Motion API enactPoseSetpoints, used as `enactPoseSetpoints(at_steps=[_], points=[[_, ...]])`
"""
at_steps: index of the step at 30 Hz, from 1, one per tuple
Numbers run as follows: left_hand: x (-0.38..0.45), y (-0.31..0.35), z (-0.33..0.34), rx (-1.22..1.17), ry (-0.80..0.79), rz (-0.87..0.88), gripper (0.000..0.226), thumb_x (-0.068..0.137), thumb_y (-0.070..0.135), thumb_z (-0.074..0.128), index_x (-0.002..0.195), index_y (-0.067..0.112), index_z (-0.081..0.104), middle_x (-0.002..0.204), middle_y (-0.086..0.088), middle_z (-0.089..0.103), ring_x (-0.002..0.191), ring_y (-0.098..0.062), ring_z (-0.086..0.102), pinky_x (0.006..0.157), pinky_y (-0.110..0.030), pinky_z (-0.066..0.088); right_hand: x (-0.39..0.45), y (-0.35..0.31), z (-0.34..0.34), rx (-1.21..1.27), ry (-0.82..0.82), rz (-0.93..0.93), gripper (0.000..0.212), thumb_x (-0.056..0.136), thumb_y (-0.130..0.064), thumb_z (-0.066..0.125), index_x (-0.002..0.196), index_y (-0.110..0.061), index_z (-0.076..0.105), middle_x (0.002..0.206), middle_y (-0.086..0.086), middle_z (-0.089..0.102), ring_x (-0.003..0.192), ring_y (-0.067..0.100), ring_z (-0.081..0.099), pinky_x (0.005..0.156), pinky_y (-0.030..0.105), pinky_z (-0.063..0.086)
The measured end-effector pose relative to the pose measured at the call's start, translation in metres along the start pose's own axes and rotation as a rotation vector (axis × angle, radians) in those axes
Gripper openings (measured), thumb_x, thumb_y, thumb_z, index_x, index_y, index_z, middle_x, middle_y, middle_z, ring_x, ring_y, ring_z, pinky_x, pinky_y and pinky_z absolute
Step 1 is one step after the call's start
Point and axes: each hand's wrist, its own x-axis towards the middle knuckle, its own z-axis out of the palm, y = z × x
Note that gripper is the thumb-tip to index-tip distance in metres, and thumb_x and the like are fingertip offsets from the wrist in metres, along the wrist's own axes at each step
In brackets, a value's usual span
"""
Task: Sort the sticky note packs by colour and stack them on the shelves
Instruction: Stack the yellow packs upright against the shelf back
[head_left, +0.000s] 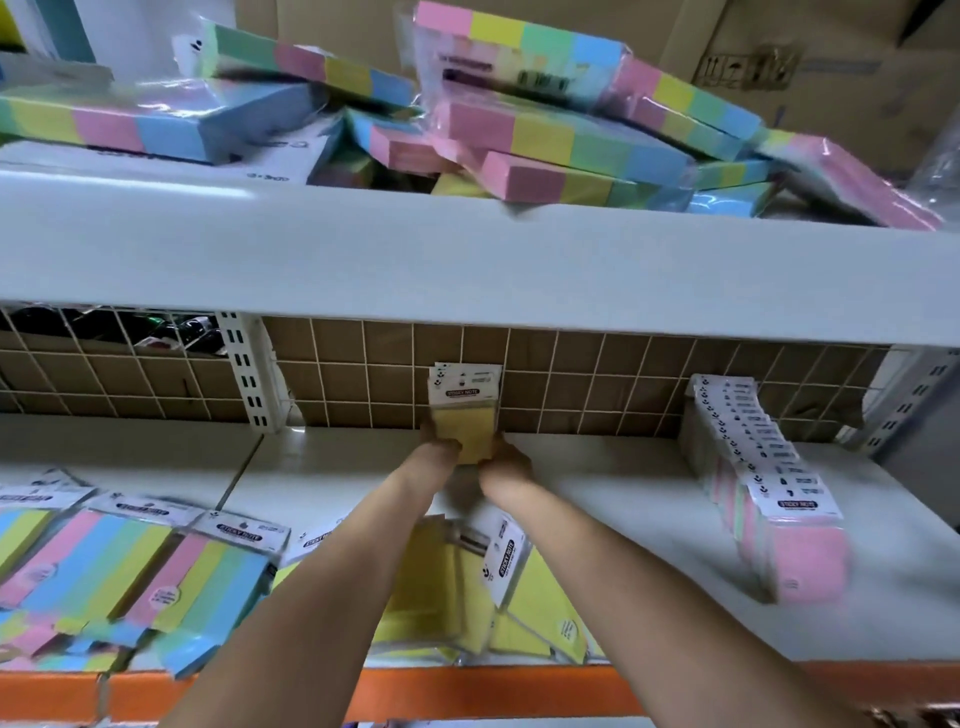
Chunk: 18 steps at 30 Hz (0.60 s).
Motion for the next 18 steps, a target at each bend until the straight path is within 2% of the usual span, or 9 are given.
enactPoseSetpoints(at_steps=[2,5,10,15,18], points=[[0.004,-0.004,-0.001,0.054,-0.007,0.018,0.051,0.093,0.005,0.042,0.143,0.012,0.035,0.139,-0.012,0.049,0.121,-0.03,0.049,0.098,-0.033,0.042,-0.001,0.0,-0.001,0.039,-0.015,-0.006,0.04,0.101,-0.02,0.037,0.14,-0.012,0.039,0.139,0.012,0.051,0.126,0.029,0.051,0.095,0.029,0.041],[0.018,-0.013,-0.003,0.053,-0.01,0.008,0.061,0.088,0.007,0.041,0.146,0.021,0.032,0.137,-0.011,0.052,0.118,-0.03,0.051,0.102,-0.038,0.042,0.0,0.001,-0.004,0.012,-0.043,-0.025,0.041,0.101,-0.021,0.038,0.14,-0.009,0.038,0.141,0.013,0.05,0.128,0.029,0.049,0.096,0.029,0.039],[0.004,-0.006,-0.008,0.065,-0.037,0.026,0.053,0.093,0.004,0.039,0.143,0.022,0.035,0.131,-0.011,0.054,0.112,-0.028,0.051,0.088,-0.031,0.041,0.0,0.001,-0.002,0.016,-0.064,-0.007,0.041,0.097,-0.016,0.039,0.137,-0.009,0.041,0.137,0.014,0.053,0.124,0.03,0.052,0.091,0.028,0.042],[0.006,-0.006,-0.01,0.07,-0.067,0.006,0.052,0.094,0.005,0.037,0.143,0.023,0.034,0.133,-0.012,0.053,0.118,-0.03,0.05,0.09,-0.031,0.04,-0.004,0.002,-0.004,0.047,-0.068,0.005,0.043,0.095,-0.013,0.042,0.138,-0.01,0.039,0.137,0.014,0.052,0.125,0.032,0.051,0.094,0.03,0.042],[0.006,-0.006,-0.01,0.07,-0.02,-0.026,0.055,0.095,0.007,0.039,0.147,0.018,0.026,0.139,-0.013,0.048,0.124,-0.033,0.046,0.103,-0.04,0.039,-0.008,0.005,-0.009,0.056,-0.085,0.012,0.049,0.095,-0.01,0.04,0.143,-0.007,0.031,0.139,0.016,0.049,0.126,0.032,0.049,0.087,0.026,0.041]])
